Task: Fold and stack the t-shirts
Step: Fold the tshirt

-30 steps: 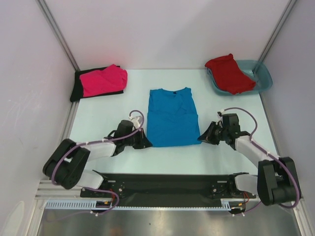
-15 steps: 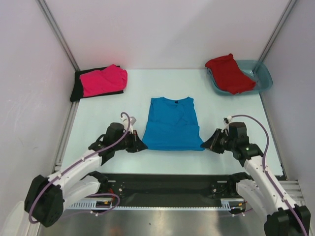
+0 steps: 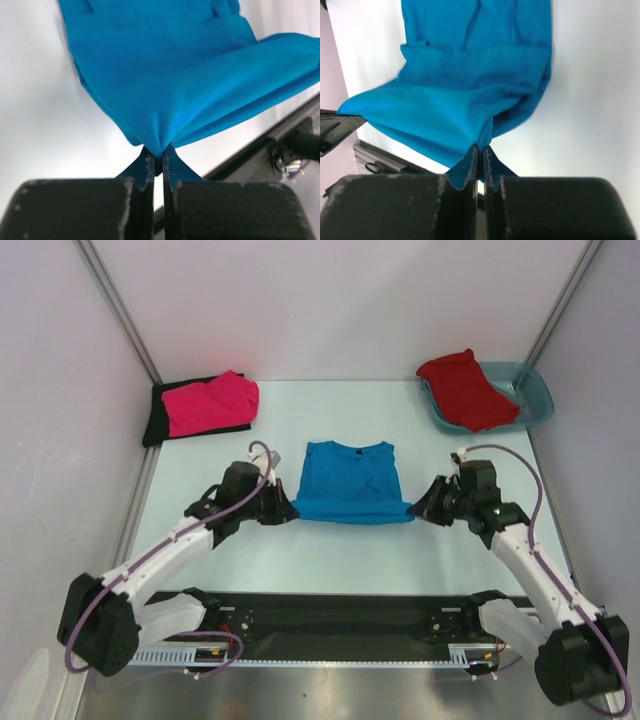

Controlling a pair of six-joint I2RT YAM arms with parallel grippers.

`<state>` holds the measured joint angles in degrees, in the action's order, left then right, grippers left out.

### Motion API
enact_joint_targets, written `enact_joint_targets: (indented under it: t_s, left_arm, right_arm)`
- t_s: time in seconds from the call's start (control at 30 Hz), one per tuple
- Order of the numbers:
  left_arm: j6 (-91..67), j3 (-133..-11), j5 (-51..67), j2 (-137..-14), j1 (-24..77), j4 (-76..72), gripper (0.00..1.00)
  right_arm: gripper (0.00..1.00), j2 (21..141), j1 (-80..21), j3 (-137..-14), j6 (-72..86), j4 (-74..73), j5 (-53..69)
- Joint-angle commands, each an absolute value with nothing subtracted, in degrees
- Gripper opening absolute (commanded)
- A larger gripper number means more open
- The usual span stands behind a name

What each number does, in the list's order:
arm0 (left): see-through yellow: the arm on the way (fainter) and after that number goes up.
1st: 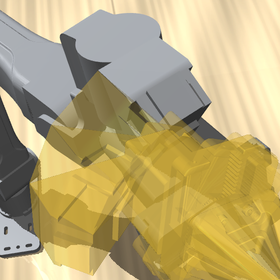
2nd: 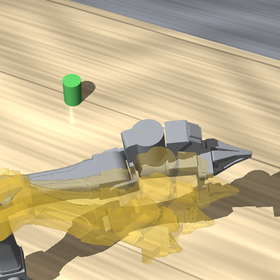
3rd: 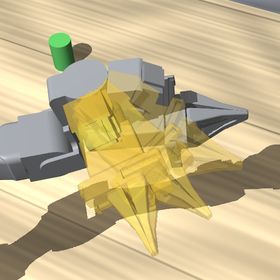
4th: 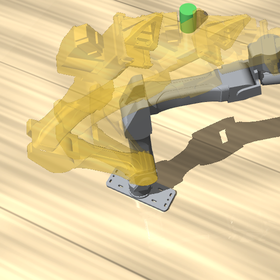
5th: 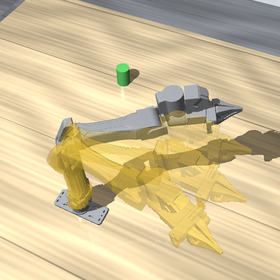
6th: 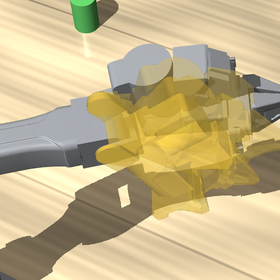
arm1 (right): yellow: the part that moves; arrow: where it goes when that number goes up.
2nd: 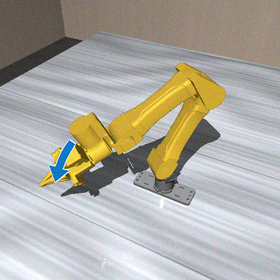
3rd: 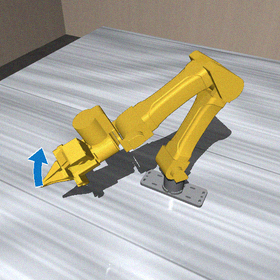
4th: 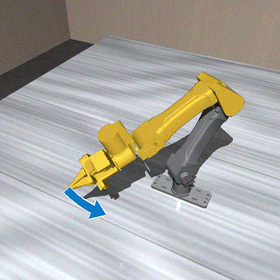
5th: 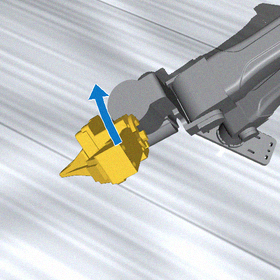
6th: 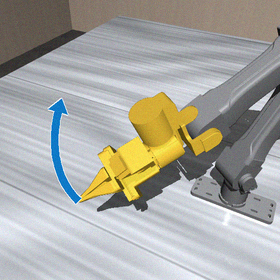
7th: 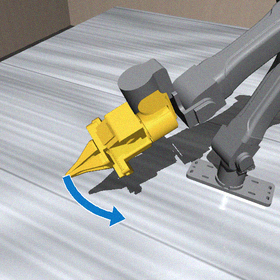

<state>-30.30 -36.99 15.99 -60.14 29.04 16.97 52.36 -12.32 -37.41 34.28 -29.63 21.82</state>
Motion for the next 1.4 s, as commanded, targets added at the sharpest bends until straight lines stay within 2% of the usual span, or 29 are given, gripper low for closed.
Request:
enact_joint_targets:
  t_s: [0.0,0.33,0.63,0.97,1.07,1.1,1.13,1.2,1.23,1.3,1.33,1.37]
  left_arm:
    - [-26.5,-43.4,12.4,-66.3,27.7,14.9,0.01]
    - [-23.5,-60.2,16.3,-89.8,22.1,10.4,0.01]
    - [-23.0,-78.0,20.7,-107.6,19.0,11.3,0.0]
    - [-23.3,-88.1,22.7,-117.8,17.2,12.7,0.01]
    - [-23.9,-88.8,23.6,-119.6,16.5,11.2,0.02]
    - [-24.3,-88.2,23.7,-119.6,16.3,10.7,0.01]
    - [-24.8,-87.4,23.3,-119.4,15.8,7.1,0.01]
    - [-26.0,-86.2,23.9,-119.4,15.2,4.9,0.08]
    - [-26.2,-86.0,23.7,-119.1,14.7,2.7,0.33]
    - [-26.3,-85.3,22.5,-118.4,14.2,0.3,0.37]
    - [-26.1,-85.2,20.8,-117.1,13.8,-2.6,0.51]
    - [-25.8,-85.1,19.5,-116.5,13.7,-3.7,0.6]
  right_arm:
    - [0.0,59.4,-12.0,-43.4,30.4,-22.2,18.0]
    - [0.0,82.6,-10.2,-57.2,27.6,-12.5,20.6]
    - [0.0,96.7,-6.9,-67.8,26.3,-10.3,24.1]
    - [0.0,110.2,-5.1,-77.0,25.8,-8.4,27.7]
    - [0.08,112.7,-4.5,-78.6,25.8,-6.6,29.3]
    - [0.19,113.0,-4.3,-78.7,26.0,-5.6,29.6]
    - [0.24,113.7,-3.9,-79.1,26.5,-4.1,30.6]
    - [0.39,114.1,-3.5,-79.8,26.5,-3.3,31.0]
    - [0.4,114.3,-3.3,-80.5,26.5,-2.2,31.2]
    - [0.42,114.3,-2.7,-81.6,25.8,-2.1,31.2]
    - [0.42,114.0,-2.6,-82.2,25.3,-2.0,29.7]
    - [0.42,113.4,-2.6,-83.5,23.9,-2.9,29.0]
